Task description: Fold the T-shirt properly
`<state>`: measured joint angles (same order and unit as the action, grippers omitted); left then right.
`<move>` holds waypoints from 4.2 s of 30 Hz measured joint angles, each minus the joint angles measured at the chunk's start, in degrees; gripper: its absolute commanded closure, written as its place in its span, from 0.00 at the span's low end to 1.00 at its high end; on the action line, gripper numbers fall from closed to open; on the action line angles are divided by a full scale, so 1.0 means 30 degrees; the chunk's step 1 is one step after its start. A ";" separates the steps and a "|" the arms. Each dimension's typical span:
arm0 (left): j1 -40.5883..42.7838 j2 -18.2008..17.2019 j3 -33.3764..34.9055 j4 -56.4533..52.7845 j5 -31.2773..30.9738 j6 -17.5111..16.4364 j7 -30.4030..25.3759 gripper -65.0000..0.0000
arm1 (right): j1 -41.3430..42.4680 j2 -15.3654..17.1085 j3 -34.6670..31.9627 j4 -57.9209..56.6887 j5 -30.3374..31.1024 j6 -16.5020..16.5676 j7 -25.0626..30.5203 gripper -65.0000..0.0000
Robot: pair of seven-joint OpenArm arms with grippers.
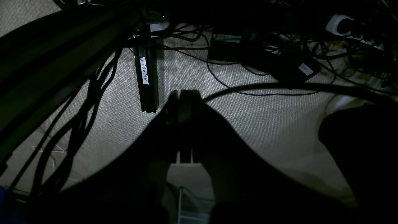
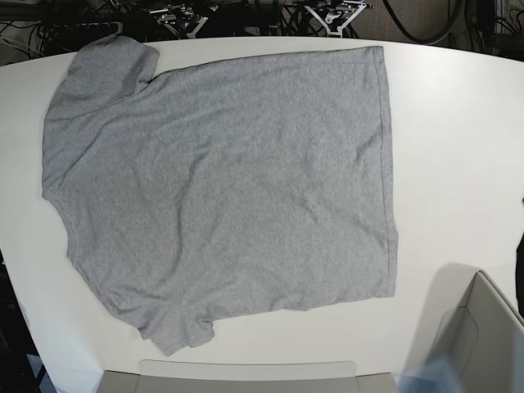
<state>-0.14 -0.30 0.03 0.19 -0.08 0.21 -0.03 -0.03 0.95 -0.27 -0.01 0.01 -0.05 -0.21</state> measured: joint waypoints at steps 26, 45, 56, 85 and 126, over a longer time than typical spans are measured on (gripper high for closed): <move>0.5544 -0.0648 0.0066 -0.0051 -0.0044 -0.0058 -1.6364 0.99 | -0.4954 0.1698 0.0007 0.0015 0.1508 0.0124 1.3231 1.00; 1.1919 -0.0648 0.0066 0.6229 -0.0007 -0.0117 -2.4217 0.99 | -1.1205 0.1974 0.0036 0.3832 0.1719 0.0095 2.1624 1.00; 1.7690 -0.0641 0.0066 1.6028 0.0000 -0.0058 -2.4451 0.99 | -1.8870 0.2011 0.0080 1.7318 0.1770 0.0095 2.1383 1.00; 2.0968 -0.0954 0.0066 2.8494 0.0000 -0.0058 -2.0961 0.84 | -2.4611 0.9945 -0.0087 3.2494 1.6823 0.0007 1.6415 0.69; 2.0312 -0.1770 0.0211 2.9470 0.0007 -0.0044 -1.7129 0.84 | -2.1478 1.8520 -0.2936 3.1875 2.8480 0.2310 1.6247 0.54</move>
<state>60.80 -5.61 0.67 88.60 -0.05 0.08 -51.42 -64.47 56.51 -9.08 95.61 85.45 6.87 48.53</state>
